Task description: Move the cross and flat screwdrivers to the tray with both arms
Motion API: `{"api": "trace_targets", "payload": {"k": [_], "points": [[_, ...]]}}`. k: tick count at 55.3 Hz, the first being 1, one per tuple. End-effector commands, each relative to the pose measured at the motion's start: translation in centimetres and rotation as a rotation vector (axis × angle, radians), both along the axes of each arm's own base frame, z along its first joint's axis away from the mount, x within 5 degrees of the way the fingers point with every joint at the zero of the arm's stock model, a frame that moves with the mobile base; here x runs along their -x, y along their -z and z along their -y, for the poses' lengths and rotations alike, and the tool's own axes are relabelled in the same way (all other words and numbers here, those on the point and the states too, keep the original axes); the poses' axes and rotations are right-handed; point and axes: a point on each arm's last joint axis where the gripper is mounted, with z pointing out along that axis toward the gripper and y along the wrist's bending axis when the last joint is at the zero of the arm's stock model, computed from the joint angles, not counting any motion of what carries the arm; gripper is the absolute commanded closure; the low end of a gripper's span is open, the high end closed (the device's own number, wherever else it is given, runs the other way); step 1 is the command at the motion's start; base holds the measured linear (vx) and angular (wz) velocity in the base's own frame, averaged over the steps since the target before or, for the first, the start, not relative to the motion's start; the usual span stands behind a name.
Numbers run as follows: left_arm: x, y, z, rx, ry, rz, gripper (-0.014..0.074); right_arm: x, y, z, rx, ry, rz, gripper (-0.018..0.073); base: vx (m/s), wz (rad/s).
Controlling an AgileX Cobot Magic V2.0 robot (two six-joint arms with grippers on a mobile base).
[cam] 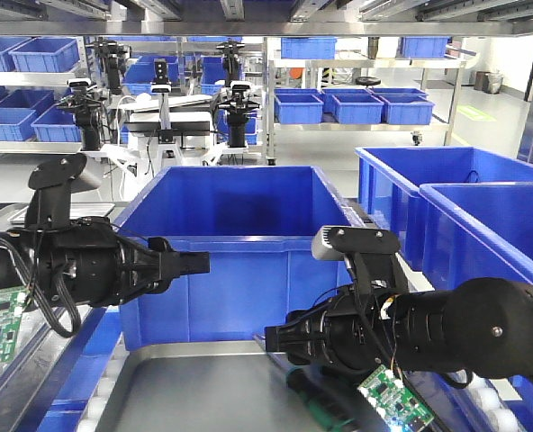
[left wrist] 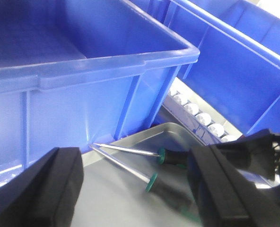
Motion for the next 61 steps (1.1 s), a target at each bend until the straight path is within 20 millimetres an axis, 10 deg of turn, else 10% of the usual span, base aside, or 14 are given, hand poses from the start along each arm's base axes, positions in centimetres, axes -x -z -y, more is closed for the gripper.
{"api": "trace_targets", "payload": {"k": [1, 20, 45, 61], "points": [[0.5, -2.4, -0.4, 0.059, -0.036, 0.073, 0.002, 0.0, -2.8, 0.3, -0.061, 0.027, 0.113, 0.0147, 0.0, 0.0], [7.8, -0.6, -5.8, -0.024, -0.313, 0.261, 0.012, 0.1, -2.8, 0.3, -0.06, 0.026, 0.112, 0.0253, 0.0, 0.0], [19.9, 9.2, -12.9, 0.002, -0.605, 0.532, 0.0598, 0.1, -2.8, 0.3, -0.06, 0.026, 0.112, 0.0334, 0.0, 0.0], [23.3, 14.6, -14.0, -0.103, -0.676, 0.601, 0.0602, 0.1, -2.8, 0.3, -0.059, 0.026, 0.113, 0.0332, 0.0, 0.0]]}}
